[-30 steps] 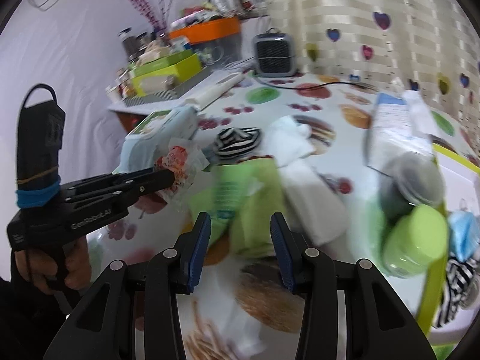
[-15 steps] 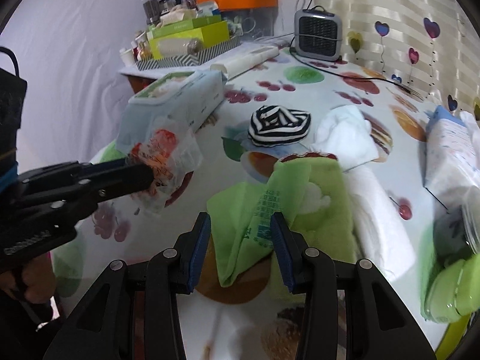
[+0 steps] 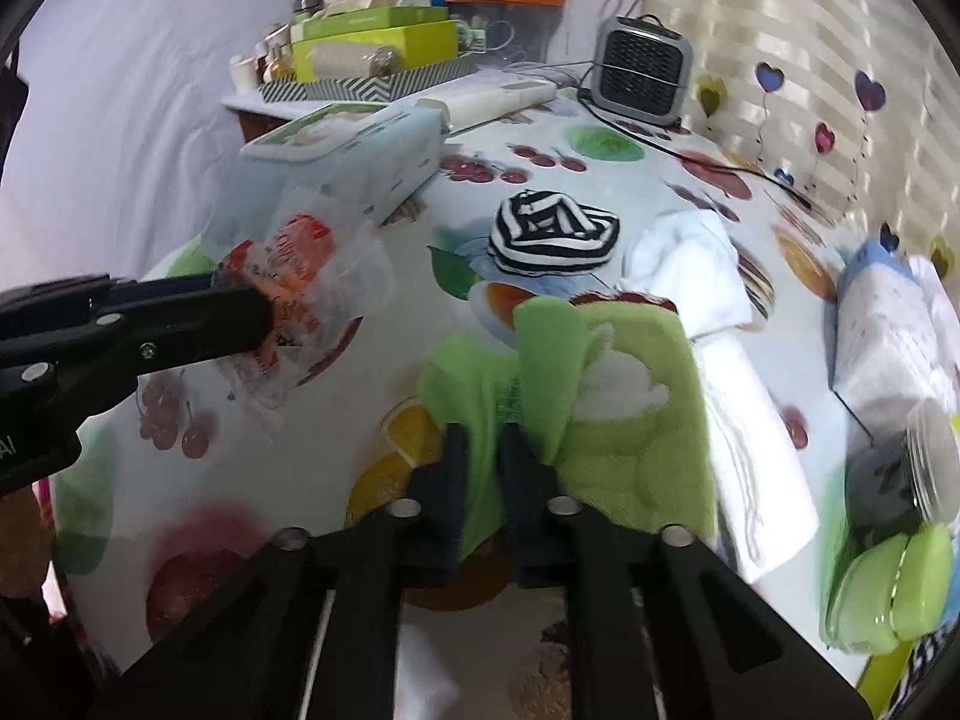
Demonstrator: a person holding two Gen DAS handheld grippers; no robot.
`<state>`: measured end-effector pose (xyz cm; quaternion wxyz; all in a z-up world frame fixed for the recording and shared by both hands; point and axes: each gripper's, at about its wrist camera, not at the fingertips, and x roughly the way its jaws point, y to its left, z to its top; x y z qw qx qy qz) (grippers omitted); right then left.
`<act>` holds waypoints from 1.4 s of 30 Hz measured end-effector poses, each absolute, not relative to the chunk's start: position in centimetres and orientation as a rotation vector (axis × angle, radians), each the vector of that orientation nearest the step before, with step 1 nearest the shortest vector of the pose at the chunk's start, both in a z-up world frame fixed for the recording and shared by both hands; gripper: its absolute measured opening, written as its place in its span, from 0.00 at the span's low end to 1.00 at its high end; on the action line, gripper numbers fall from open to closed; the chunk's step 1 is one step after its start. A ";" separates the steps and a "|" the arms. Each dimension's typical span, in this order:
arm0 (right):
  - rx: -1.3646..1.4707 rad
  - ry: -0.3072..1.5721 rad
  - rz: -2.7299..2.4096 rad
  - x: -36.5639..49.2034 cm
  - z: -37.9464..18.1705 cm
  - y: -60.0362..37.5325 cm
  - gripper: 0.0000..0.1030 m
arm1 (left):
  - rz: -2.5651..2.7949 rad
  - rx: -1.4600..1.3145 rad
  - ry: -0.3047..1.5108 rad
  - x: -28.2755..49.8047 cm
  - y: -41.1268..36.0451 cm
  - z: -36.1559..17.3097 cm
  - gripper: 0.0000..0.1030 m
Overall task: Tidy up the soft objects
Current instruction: 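Lift the green cloth and plastic bag and carry them to the white box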
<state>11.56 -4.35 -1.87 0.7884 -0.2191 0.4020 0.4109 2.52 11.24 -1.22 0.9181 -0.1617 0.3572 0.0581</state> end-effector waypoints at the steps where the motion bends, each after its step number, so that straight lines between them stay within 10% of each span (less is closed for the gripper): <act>1: -0.461 0.868 0.888 11.5 -1.7 -4.5 0.09 | 0.118 -0.332 0.733 2.4 11.1 -1.1 0.16; 42: -0.118 0.595 0.778 8.8 9.6 -18.2 0.08 | -0.071 -0.215 0.653 4.0 1.7 4.5 0.16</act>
